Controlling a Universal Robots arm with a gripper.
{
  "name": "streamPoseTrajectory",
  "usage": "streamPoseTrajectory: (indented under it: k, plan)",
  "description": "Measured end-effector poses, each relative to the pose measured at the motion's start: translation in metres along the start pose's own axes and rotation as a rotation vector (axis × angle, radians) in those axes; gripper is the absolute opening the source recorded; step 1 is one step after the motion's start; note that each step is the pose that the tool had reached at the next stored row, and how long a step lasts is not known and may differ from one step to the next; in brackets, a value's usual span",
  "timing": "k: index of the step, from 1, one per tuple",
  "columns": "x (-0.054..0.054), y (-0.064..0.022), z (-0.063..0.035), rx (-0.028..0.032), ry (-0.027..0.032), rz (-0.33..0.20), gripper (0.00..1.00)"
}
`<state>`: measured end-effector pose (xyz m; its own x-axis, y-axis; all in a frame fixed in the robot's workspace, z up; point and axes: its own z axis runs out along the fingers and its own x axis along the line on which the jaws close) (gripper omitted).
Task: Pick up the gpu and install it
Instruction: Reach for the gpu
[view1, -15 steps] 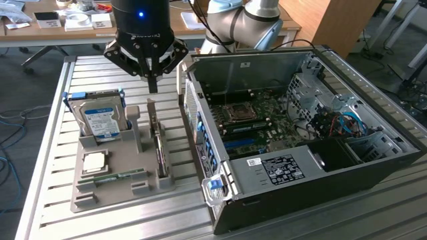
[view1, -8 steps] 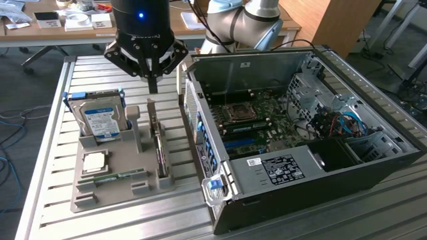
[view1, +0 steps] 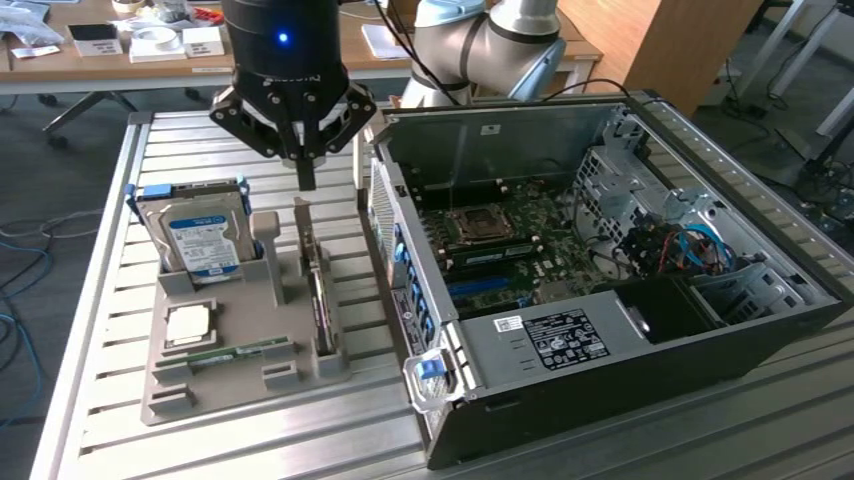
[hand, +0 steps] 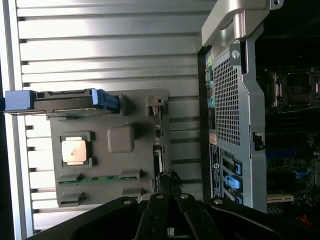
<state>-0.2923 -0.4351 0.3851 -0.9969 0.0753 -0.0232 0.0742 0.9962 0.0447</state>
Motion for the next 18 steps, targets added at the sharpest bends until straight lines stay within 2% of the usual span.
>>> streamPoseTrajectory:
  k: [18]
  plan:
    - [0.0019,-0.0012,0.0035,-0.0003,-0.0002,0.000,0.11]
